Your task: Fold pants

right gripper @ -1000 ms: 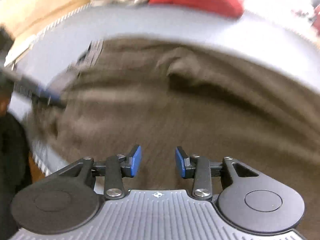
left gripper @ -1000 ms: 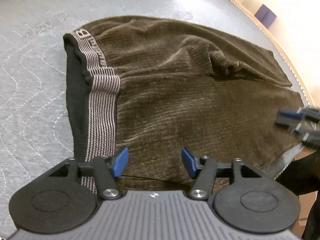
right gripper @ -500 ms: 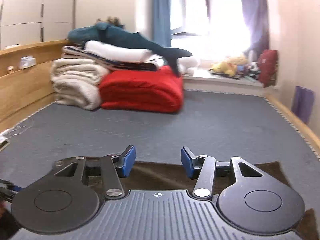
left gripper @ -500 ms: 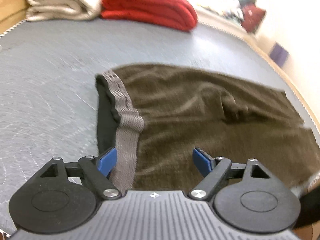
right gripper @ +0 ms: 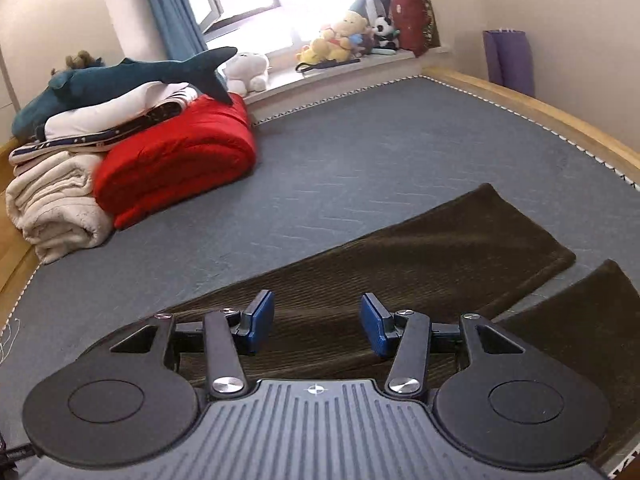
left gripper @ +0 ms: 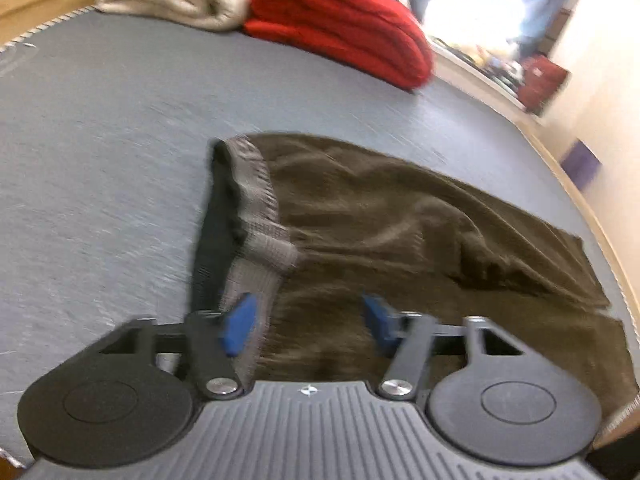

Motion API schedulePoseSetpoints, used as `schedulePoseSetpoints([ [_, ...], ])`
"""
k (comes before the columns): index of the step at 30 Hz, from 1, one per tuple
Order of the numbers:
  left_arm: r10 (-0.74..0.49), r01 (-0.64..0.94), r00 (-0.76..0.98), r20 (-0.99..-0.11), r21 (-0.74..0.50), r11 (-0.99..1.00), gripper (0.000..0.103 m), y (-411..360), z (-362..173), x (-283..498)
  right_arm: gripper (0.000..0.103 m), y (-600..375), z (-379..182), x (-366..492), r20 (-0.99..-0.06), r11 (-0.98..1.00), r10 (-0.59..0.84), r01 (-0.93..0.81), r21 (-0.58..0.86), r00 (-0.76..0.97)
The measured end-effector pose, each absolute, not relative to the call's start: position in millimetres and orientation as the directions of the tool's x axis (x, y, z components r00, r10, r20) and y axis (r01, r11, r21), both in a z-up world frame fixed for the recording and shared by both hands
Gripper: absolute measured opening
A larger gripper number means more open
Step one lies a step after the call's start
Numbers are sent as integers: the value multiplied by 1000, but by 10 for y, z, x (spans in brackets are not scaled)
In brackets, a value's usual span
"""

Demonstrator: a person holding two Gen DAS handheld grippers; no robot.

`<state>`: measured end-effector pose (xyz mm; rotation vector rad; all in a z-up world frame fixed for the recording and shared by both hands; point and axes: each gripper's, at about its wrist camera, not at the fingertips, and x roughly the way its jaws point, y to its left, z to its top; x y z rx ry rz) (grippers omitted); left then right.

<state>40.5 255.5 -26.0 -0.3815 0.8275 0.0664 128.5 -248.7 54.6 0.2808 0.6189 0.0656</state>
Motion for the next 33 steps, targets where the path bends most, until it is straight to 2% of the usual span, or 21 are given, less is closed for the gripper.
schedulePoseSetpoints([
  [1, -94, -185, 677, -730, -293, 938, 30, 2501, -260, 423, 51, -2498, 545, 1302, -562, 960, 142, 26, 279, 815],
  [2, -96, -162, 677, -730, -275, 948, 19, 2444, -249, 441, 51, -2481, 546, 1324, -561, 961, 137, 29, 276, 817],
  [5, -93, -102, 699, -709, -228, 968, 9, 2323, -160, 529, 51, -2558, 597, 1293, -550, 965, 119, 33, 259, 827],
  [12, -88, -85, 732, -676, -220, 972, 9, 2365, 133, 1230, 51, -2565, 590, 1150, -578, 971, 183, -53, 235, 795],
  [16, -65, -119, 715, -696, -212, 970, 9, 2497, 177, 1877, 51, -2543, 615, 1128, -578, 973, 209, -105, 207, 789],
  [22, 55, -215, 643, -764, -111, 970, 21, 2627, -145, 2764, 51, -2626, 580, 1206, -614, 963, 245, -112, 247, 750],
  [24, 81, -217, 614, -785, -69, 974, 38, 2663, -277, 3023, 51, -2656, 535, 1240, -638, 957, 260, -107, 268, 725],
  [26, 83, -214, 581, -810, -53, 975, 58, 2733, -418, 3225, 51, -2657, 524, 1253, -650, 958, 259, -107, 265, 714],
  [28, 54, -189, 534, -844, -56, 980, 68, 2784, -570, 3374, 51, -2667, 524, 1264, -654, 961, 254, -110, 254, 712],
  [31, 0, -125, 465, -886, -66, 990, 71, 2814, -782, 3519, 51, -2691, 531, 1286, -655, 961, 253, -105, 257, 712],
  [33, -25, -85, 479, -878, -75, 994, 63, 2817, -789, 3522, 51, -2718, 526, 1307, -658, 960, 252, -96, 264, 709],
])
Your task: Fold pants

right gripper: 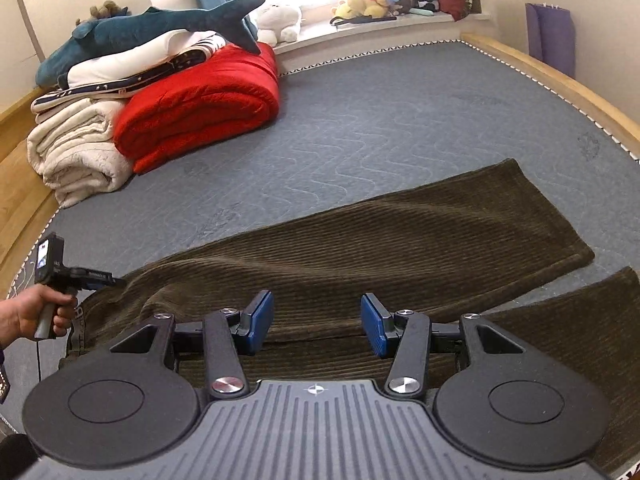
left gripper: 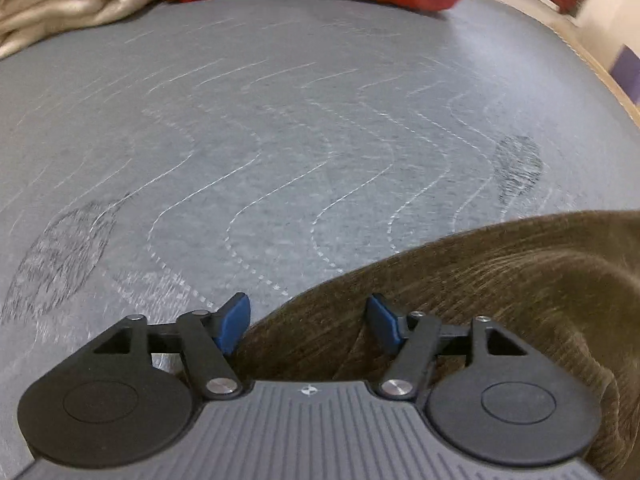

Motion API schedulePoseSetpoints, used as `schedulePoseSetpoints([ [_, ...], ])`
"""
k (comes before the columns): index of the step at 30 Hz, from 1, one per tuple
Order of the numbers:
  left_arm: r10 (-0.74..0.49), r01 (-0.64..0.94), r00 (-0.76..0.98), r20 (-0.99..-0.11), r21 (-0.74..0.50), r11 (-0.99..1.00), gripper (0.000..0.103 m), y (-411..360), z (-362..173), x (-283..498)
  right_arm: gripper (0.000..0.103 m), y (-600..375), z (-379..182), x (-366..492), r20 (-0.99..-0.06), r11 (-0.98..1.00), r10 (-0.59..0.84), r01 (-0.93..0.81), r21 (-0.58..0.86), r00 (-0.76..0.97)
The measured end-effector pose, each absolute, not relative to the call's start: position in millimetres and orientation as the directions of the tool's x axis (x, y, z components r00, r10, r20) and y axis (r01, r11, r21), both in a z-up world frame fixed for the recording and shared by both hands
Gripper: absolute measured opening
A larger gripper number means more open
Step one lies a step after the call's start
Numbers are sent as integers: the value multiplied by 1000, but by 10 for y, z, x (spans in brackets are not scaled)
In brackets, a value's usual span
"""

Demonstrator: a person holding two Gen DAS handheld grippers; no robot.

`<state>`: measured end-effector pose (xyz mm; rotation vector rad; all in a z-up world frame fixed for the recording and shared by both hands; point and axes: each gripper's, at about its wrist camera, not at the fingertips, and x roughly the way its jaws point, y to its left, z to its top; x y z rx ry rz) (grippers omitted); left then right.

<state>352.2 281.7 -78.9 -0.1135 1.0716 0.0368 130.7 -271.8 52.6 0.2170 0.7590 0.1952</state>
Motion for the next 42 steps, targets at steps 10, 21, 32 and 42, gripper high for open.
schedulePoseSetpoints([
  [10, -56, 50, 625, -779, -32, 998, 5, 2615, -119, 2819, 51, -2803, 474, 1386, -692, 977, 162, -16, 213, 703],
  [21, -221, 108, 622, -751, -197, 974, 6, 2085, -257, 546, 51, -2811, 420, 1225, -715, 960, 91, 129, 247, 693],
  [32, -337, -201, 648, -683, -580, 789, 48, 2490, -729, 246, 51, -2972, 375, 1037, -693, 908, 52, 255, 333, 719],
  [42, -327, -265, 697, -639, -652, 711, 59, 2711, -927, 594, 32, -3461, 408, 1454, -604, 814, 58, 313, 489, 795],
])
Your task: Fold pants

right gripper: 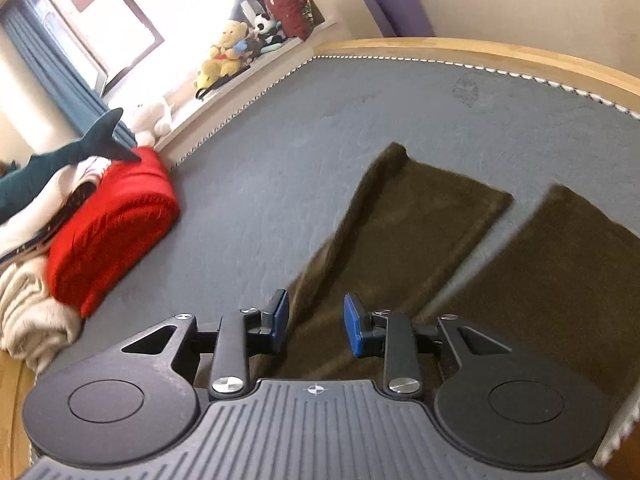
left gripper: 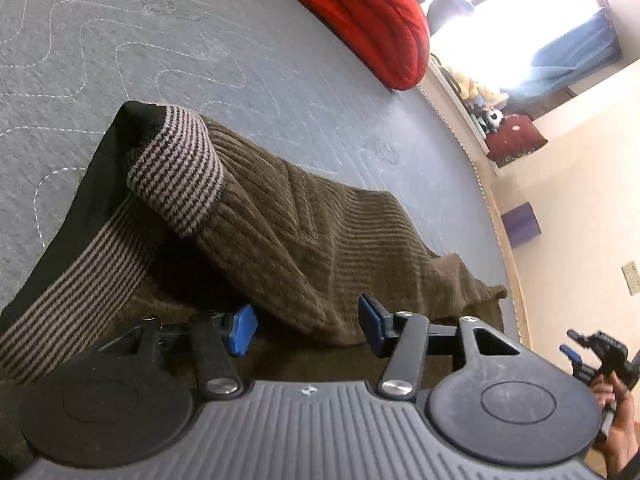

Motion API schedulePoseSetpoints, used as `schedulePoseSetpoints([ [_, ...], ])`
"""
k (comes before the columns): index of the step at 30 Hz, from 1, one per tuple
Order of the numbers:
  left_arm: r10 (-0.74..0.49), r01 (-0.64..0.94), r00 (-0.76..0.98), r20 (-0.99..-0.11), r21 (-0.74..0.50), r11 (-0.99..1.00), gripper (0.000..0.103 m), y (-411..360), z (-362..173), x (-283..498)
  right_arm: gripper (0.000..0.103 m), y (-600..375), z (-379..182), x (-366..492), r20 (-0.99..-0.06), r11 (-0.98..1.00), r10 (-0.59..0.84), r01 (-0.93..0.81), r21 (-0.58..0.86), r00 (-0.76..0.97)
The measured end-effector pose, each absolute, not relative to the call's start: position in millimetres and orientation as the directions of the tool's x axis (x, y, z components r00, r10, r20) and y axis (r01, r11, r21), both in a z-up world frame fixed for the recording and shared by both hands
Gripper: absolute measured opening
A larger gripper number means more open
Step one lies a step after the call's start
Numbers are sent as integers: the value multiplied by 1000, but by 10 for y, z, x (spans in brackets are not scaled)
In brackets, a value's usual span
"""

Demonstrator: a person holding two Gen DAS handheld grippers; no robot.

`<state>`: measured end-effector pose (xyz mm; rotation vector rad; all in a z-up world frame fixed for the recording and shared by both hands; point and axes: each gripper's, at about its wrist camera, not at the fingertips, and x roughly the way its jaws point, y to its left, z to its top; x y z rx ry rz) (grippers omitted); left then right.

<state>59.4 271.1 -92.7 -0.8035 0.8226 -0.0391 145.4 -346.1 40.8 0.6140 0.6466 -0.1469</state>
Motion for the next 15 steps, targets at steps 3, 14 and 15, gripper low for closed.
schedulePoseSetpoints([
  [3, -279, -275, 697, -660, -606, 747, 59, 2696, -930, 621, 34, -3629, 227, 1883, -602, 771, 106, 316, 552, 791],
  [14, -201, -307, 703, -683, -545, 780, 17, 2737, -1003, 697, 39, -3885, -651, 3098, -650, 680, 117, 416, 604, 751],
  [15, -194, -306, 701, -686, -535, 787, 17, 2723, -1007, 704, 40, -3876, -710, 3158, -656, 678, 115, 424, 601, 746],
])
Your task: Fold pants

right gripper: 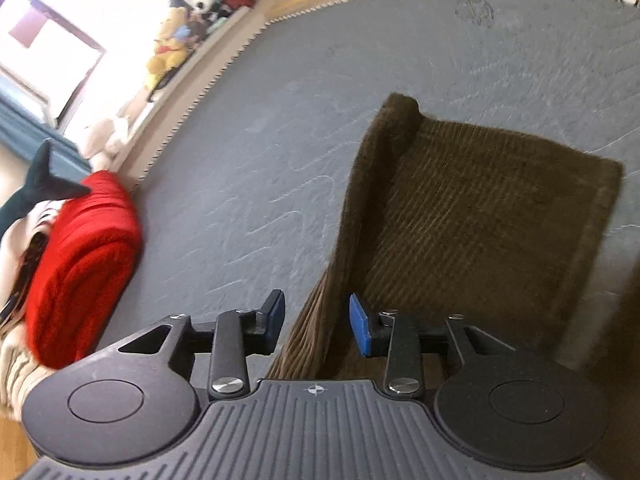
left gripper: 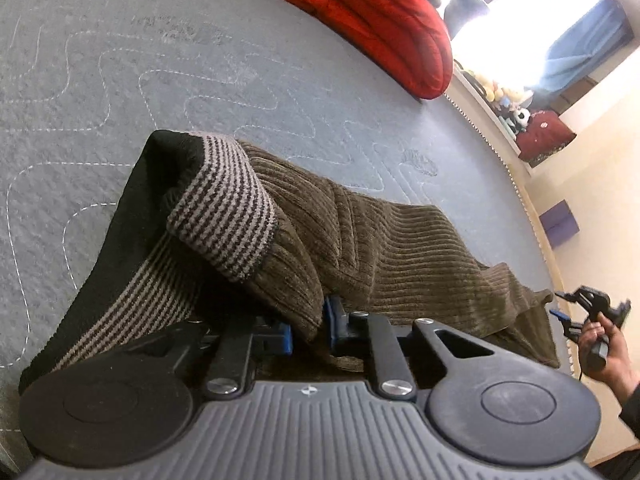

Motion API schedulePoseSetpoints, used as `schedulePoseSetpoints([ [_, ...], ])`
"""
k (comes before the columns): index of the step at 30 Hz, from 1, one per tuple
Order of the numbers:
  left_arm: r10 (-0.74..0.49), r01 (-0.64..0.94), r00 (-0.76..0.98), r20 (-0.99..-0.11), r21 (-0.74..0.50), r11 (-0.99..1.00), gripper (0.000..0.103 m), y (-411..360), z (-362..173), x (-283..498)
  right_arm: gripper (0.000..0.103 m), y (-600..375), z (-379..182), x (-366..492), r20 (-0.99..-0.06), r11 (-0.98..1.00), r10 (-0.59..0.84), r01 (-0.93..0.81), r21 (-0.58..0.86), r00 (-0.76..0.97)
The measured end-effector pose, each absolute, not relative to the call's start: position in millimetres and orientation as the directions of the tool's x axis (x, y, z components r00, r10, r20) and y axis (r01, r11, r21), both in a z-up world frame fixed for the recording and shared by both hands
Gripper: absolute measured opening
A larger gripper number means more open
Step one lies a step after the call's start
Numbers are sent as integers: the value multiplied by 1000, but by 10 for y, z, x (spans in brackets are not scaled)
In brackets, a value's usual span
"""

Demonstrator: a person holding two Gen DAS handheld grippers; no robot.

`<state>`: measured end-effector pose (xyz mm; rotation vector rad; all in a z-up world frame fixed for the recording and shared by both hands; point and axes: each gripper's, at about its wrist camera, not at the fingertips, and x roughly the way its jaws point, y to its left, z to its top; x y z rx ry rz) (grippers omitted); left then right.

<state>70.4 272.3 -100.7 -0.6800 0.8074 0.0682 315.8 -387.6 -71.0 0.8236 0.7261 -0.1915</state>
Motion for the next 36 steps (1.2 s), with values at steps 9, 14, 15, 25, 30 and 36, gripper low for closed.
schedulePoseSetpoints([
  [9, -182, -305, 699, -691, -518, 799, 17, 2680, -1024, 728, 40, -3901, -1032, 3596, -684, 685, 74, 461, 563, 725],
  [14, -185, -295, 711, -679, -526, 798, 15, 2694, -992, 720, 6, -3855, -901, 3560, -668, 722, 25, 449, 527, 744],
  [15, -186, -294, 715, -674, -531, 795, 15, 2706, -983, 703, 5, -3839, -841, 3526, -659, 726, 21, 442, 526, 752],
  [25, -197, -270, 754, -627, -569, 777, 9, 2794, -837, 566, 3, -3740, 174, 2554, -591, 802, -68, 397, 446, 804],
  [30, -184, -283, 760, -623, -573, 769, 8, 2871, -736, 415, 3, -3853, 407, 1697, -568, 793, -90, 404, 456, 818],
  [36, -127, -316, 769, -627, -545, 777, 7, 2879, -494, 148, 2, -4072, 191, 915, -632, 729, -120, 501, 468, 765],
])
